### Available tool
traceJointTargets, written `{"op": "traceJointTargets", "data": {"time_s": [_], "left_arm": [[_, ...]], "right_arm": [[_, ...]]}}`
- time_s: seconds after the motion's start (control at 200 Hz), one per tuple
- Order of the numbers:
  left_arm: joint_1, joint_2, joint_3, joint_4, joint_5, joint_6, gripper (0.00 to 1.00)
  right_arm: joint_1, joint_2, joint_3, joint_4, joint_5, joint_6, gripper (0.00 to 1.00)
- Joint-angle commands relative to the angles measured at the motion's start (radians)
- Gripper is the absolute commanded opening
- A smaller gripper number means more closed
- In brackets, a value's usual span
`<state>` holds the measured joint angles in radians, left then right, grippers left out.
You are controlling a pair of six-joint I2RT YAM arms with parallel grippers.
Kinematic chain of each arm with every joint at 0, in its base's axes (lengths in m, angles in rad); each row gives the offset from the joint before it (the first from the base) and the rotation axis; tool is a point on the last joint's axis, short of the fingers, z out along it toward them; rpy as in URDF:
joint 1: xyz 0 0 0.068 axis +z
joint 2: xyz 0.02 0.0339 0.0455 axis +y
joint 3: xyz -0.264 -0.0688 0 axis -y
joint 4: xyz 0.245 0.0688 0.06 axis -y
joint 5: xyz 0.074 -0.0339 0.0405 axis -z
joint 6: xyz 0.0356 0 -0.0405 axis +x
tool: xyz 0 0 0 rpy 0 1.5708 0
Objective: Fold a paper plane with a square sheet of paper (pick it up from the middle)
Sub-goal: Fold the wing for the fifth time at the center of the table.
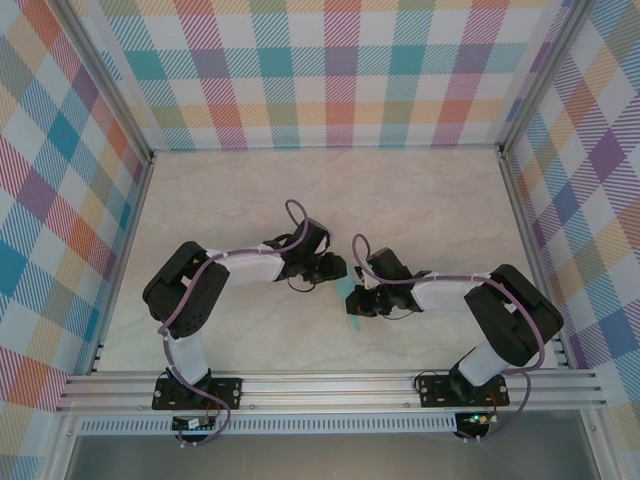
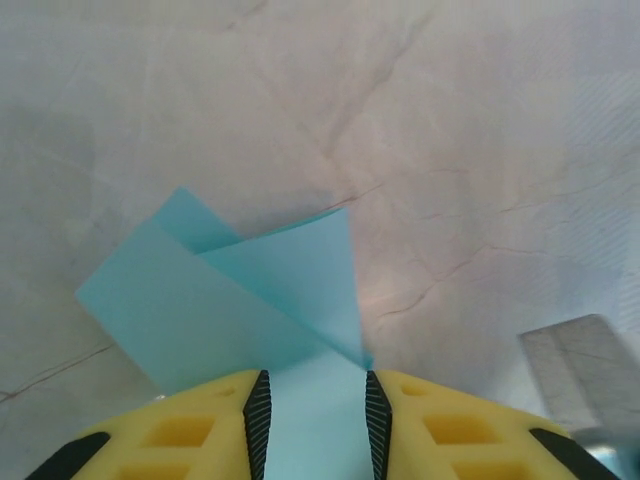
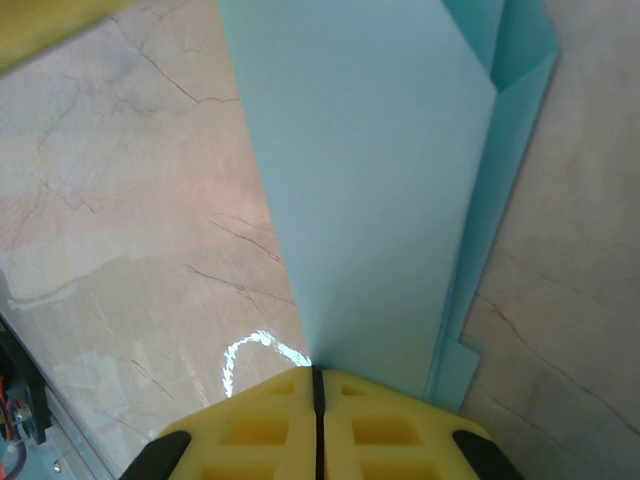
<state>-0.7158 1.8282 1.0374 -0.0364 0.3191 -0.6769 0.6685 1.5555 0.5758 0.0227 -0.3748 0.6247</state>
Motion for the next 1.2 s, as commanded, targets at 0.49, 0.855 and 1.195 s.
{"op": "traceJointTargets", "data": {"time_s": [0.49,0.855,1.195], "left_arm": [[0.004,-0.130,-0.006,-0.038,-0.032,0.028,0.38],[0.006,-0.142,-0.074,0.047,-0.085,-0.074,0.35],[0.009,-0.114,-0.052,0.028,-0.090,-0.106,0.34]], "right_arm": [[0.000,-0.046,-0.082,-0.117,0.095,-0.074,0.09],[-0.001,-0.012,-0.059,-0.088,0.119,-0.114,0.09],[0.000,0.068,-0.089,-0.046,0.091,-0.124,0.08]]}}
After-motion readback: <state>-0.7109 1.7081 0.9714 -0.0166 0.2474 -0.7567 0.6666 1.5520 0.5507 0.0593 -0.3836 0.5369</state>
